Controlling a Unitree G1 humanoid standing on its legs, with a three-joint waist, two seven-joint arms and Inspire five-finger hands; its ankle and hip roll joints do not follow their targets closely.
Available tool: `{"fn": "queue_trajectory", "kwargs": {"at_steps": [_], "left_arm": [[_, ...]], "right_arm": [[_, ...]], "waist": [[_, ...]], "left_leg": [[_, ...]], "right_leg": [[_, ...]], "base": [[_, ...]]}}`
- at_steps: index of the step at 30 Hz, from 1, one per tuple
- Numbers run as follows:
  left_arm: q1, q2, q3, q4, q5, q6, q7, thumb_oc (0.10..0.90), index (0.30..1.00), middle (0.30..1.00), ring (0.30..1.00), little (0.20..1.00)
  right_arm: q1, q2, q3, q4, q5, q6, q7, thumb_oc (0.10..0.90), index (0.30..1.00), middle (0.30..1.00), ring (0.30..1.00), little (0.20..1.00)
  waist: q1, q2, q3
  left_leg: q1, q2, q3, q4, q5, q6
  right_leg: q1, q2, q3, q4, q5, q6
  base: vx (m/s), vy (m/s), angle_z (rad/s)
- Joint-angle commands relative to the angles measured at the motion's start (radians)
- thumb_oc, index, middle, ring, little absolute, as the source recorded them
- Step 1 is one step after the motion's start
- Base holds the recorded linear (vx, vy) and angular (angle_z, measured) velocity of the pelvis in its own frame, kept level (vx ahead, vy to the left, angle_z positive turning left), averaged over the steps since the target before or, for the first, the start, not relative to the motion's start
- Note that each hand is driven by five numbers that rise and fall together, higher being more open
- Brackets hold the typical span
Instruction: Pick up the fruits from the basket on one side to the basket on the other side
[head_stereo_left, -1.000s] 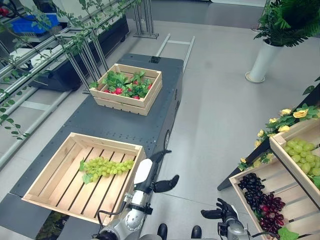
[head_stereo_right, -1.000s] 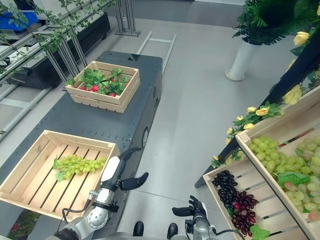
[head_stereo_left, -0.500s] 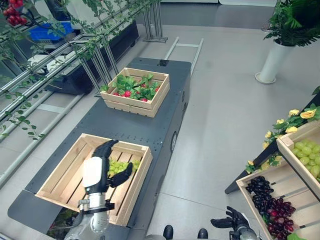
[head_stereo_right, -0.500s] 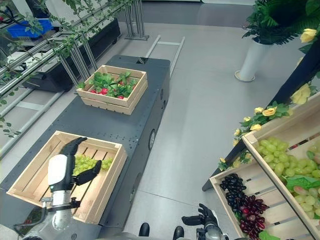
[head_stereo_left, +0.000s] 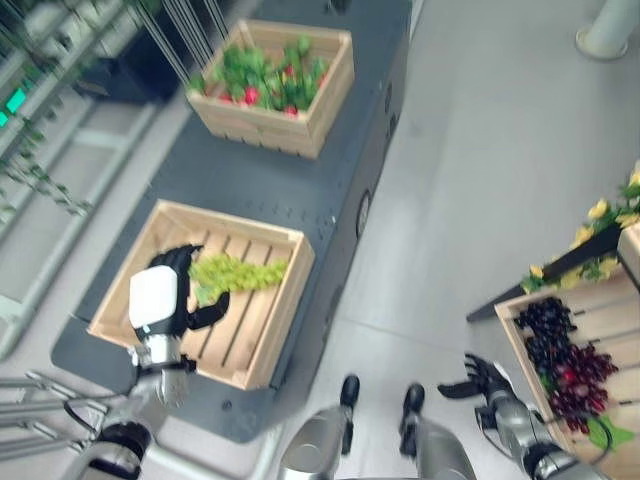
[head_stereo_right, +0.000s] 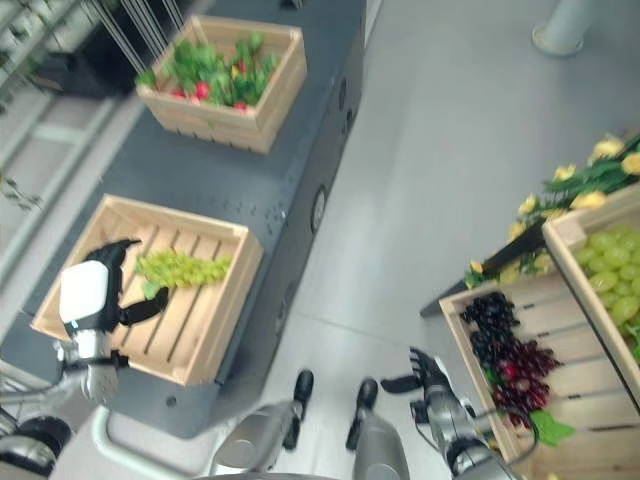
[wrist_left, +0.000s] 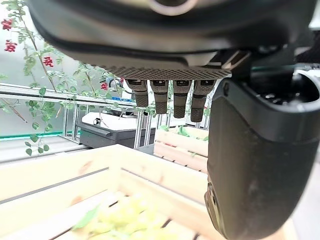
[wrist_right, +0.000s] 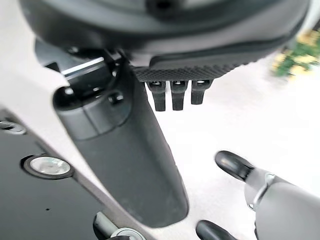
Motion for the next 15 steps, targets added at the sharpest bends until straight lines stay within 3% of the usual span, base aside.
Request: {"fn": "queue_trajectory", "kwargs": {"at_steps": [1,7,15], "left_arm": [[-0.030,0.100,0.085,-0.023,-0.078,0.033,0.043,0.800,0.900,0.900,0.900,0.900],[-0.102,0.139,0.058,0.010,-0.079,0.056,0.033,0.800,0.900,0.900,0.900,0.900],[-0.192,0.188,0.030,0.027,-0.119,0.106,0.025,0.800,0.900,0.900,0.900,0.900]], "right_arm": [[0.050,-0.015,0.024,-0.064,0.010,-0.067,-0.015,0.800,0.900,0.900,0.900,0.900],[0.003,-0.024,0.032,-0.088,0.003,-0.071,-0.019,0.800,0.900,0.900,0.900,0.900],[-0.038,-0.064,0.026,-0.122,0.003,-0.033,-0.042,0.800,0.900,0.900,0.900,0.900]], "waist": [[0.006,-0.022,0.015],[0.009,-0.044,0.062],[-0.009,-0.046,0.101]], "left_leg": [[-0.091,-0.036,0.054,0.180,-0.105,0.066],[-0.183,-0.029,0.074,0.371,-0.211,0.081],[-0.293,-0.014,0.104,0.478,-0.235,0.081]], "right_leg": [[0.025,0.013,-0.045,0.130,-0.097,-0.055],[-0.053,0.002,-0.029,0.320,-0.190,-0.076],[-0.169,0.004,-0.022,0.455,-0.231,-0.096]], "base": [[-0.07,0.001,0.10],[0.01,0.039,0.01],[-0.03,0.055,0.02]]}}
